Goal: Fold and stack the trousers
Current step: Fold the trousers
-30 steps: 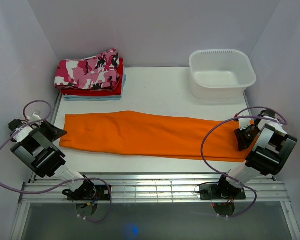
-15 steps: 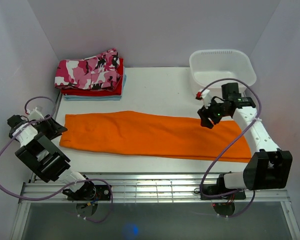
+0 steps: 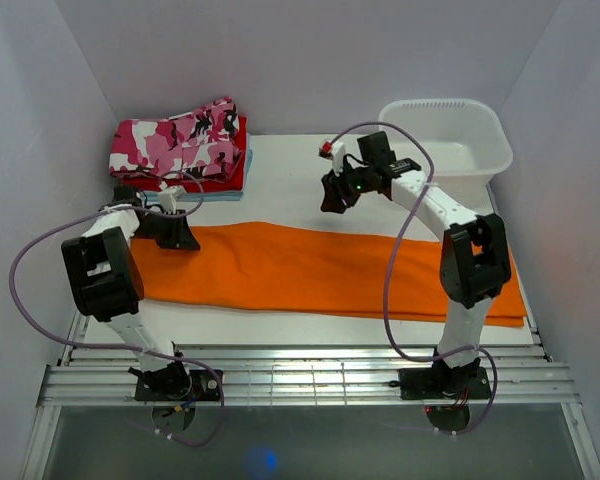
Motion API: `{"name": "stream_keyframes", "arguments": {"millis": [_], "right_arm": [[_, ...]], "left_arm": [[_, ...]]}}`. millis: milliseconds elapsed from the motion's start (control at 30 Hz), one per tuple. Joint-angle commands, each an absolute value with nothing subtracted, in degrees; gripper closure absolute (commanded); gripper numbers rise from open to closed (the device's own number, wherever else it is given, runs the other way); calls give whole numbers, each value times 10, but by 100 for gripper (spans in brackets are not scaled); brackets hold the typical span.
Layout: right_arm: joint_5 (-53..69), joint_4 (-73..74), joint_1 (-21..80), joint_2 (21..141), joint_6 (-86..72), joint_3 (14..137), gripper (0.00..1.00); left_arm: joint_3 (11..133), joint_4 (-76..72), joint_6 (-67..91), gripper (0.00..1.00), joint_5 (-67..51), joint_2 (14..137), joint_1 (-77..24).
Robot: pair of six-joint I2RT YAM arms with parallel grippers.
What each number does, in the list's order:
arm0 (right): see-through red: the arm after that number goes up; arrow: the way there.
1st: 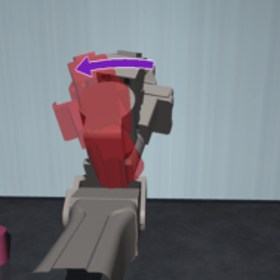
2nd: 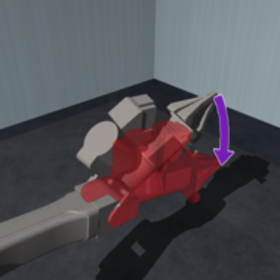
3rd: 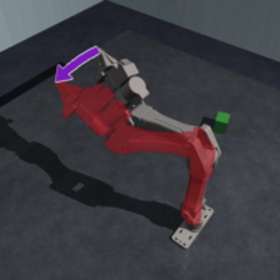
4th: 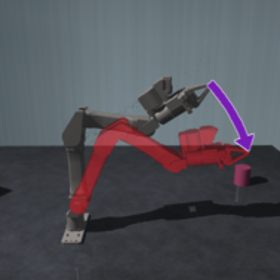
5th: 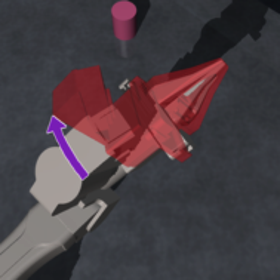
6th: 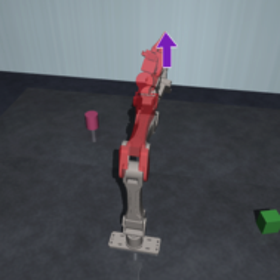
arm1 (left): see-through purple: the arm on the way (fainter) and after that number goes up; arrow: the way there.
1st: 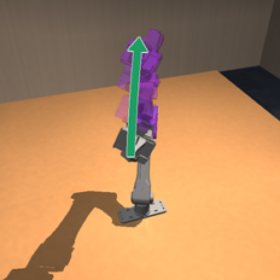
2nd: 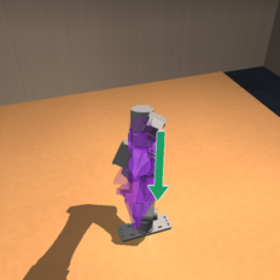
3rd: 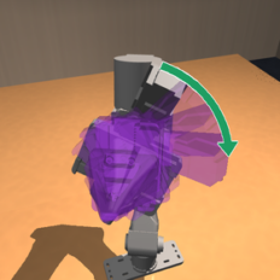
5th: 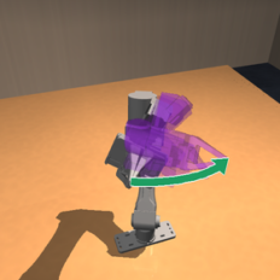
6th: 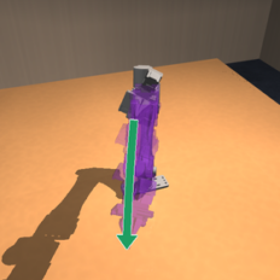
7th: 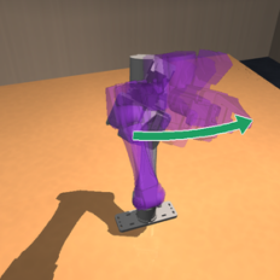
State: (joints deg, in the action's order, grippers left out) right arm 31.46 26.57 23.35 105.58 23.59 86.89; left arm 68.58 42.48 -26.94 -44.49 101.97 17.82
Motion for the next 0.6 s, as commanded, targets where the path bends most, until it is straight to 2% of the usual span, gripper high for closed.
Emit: {"name": "stream_keyframes", "arguments": {"millis": [0, 100, 133, 300, 433, 467, 567], "right_arm": [[363, 179, 264, 1129, 150, 957, 49], [381, 152, 283, 1201, 91, 1019, 49], [385, 142, 288, 1228, 64, 1028, 49], [401, 108, 319, 1305, 27, 1089, 51], [443, 105, 337, 1336, 32, 1081, 45], [447, 98, 339, 1333, 36, 1069, 45], [459, 79, 349, 1332, 47, 1028, 45]], "left_arm": [[634, 395, -282, 59, -391, 1025, 159], [565, 376, -303, 68, -359, 1020, 140], [549, 374, -329, 74, -347, 1017, 130], [455, 332, -397, 86, -265, 983, 129], [460, 331, -412, 80, -262, 974, 130], [467, 342, -412, 74, -269, 974, 129], [503, 356, -403, 65, -299, 977, 129]]}}
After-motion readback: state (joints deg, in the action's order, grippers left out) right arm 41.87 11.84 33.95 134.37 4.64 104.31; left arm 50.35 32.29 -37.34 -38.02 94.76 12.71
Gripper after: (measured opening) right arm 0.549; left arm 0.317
